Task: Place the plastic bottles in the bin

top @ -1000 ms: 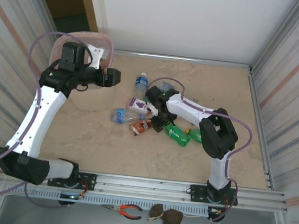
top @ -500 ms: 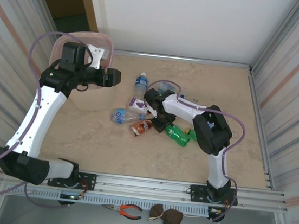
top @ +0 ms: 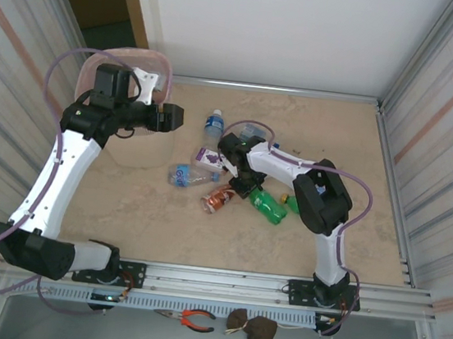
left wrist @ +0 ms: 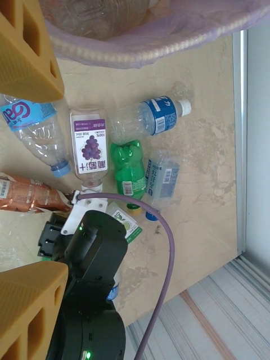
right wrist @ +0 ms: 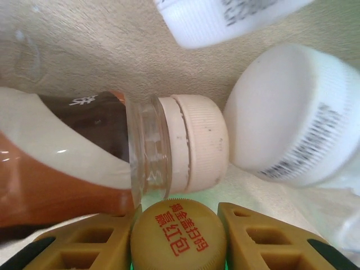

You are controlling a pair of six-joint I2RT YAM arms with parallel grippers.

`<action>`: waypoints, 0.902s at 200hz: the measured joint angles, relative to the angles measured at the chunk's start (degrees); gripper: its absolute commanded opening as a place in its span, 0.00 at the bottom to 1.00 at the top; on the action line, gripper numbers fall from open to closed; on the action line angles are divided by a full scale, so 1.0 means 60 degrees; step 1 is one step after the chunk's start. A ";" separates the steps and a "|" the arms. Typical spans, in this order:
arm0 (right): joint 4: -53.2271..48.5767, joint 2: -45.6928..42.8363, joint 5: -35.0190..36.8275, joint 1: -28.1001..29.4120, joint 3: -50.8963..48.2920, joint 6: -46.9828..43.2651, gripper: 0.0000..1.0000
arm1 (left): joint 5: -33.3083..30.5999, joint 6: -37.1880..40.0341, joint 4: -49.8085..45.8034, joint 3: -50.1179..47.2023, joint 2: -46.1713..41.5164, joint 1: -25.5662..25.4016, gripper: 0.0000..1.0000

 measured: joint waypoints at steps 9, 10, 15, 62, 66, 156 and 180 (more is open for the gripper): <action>0.0004 -0.0189 0.0000 0.0000 -0.0011 0.0007 0.37 | 0.0036 0.0000 0.0080 -0.0058 -0.0025 0.0000 0.74; 0.0004 -0.0204 -0.0004 0.0000 -0.0011 0.0007 0.37 | 0.0040 0.0000 0.0091 -0.0069 -0.0029 0.0000 0.74; 0.0000 -0.0324 -0.0004 0.0000 -0.0018 0.0022 0.37 | 0.0062 0.0000 0.0146 -0.0109 -0.0051 0.0000 0.74; -0.0018 -0.1949 -0.0080 -0.0004 -0.0182 0.0259 0.37 | 0.0313 -0.0113 0.0747 -0.0379 -0.0229 0.0000 0.75; -0.0018 -0.2109 -0.0117 -0.0004 -0.0182 0.0288 0.37 | 0.0357 -0.0142 0.0812 -0.0397 -0.0240 0.0000 0.75; 0.1552 -0.6058 -0.1861 -0.0313 -0.0561 0.1191 0.36 | 0.2408 -0.0200 0.3468 -0.1515 -0.1100 -0.0178 0.75; 0.2404 -0.7096 -0.2481 -0.0437 -0.0871 0.1464 0.35 | 0.2907 -0.0051 0.4124 -0.1617 -0.1162 -0.0568 0.75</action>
